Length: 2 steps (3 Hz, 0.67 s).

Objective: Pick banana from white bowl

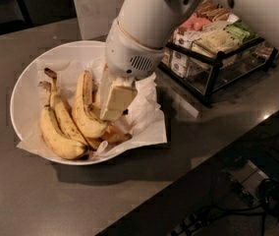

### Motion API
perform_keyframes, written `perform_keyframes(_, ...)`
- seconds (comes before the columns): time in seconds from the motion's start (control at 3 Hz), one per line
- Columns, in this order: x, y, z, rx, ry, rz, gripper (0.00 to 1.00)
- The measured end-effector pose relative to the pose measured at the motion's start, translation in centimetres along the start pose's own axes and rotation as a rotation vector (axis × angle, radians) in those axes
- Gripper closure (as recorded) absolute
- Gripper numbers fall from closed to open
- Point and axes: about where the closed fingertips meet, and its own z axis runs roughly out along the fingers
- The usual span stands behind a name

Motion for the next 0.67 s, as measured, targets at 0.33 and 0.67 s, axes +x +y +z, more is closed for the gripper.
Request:
perform_keyframes(0.33, 0.65, -0.02, 0.71, -0.027, -0.016, 0.009, 1.00)
perform_keyframes(0.67, 1.50, 0.03, 1.68, -0.060, -0.034, 0.026, 1.00)
